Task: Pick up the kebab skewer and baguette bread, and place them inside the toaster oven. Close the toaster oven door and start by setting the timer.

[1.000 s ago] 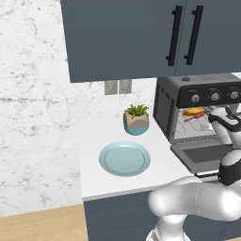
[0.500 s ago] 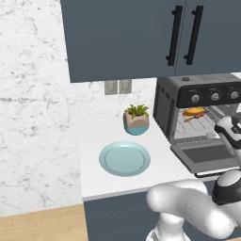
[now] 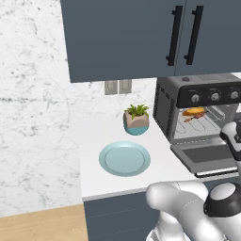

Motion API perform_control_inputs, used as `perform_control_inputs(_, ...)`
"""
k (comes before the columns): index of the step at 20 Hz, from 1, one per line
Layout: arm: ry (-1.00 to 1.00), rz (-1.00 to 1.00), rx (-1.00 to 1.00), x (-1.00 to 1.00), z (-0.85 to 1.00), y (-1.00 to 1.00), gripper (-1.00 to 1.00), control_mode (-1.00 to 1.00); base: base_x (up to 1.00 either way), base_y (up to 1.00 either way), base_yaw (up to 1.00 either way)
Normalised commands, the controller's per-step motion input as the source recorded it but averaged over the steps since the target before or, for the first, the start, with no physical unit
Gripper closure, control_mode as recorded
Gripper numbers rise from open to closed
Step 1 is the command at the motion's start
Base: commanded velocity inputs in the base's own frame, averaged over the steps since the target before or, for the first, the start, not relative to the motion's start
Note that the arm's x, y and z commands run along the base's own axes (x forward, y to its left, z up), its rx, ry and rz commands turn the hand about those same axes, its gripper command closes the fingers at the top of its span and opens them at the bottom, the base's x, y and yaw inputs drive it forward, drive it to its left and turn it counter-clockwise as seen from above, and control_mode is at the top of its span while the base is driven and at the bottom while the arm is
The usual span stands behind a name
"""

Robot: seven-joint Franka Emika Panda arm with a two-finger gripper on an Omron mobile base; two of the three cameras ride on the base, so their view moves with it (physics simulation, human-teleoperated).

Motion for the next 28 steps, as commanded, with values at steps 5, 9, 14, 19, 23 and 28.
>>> perform_control_inputs(5, 0.01, 0.0, 0.01, -0.47, -0.04, -0.17, -1.0, -1.0, 0.0, 0.0, 0.0)
perform_control_inputs(9, 0.0, 0.0, 0.01, -0.57, -0.09, -0.18, -1.0, -1.0, 0.0, 0.0, 0.0)
perform_control_inputs(14, 0.0, 0.01, 0.0, -0.52, -0.11, -0.13, -1.0, -1.0, 0.0, 0.0, 0.0)
perform_control_inputs(19, 0.0, 0.01, 0.0, -0.33, -0.16, -0.05, -1.0, -1.0, 0.0, 0.0, 0.0)
perform_control_inputs(23, 0.0, 0.02, 0.0, -0.25, -0.19, -0.03, -1.0, -1.0, 0.0, 0.0, 0.0)
perform_control_inputs(28, 0.0, 0.02, 0.0, -0.19, -0.21, 0.0, -1.0, -1.0, 0.0, 0.0, 0.0)
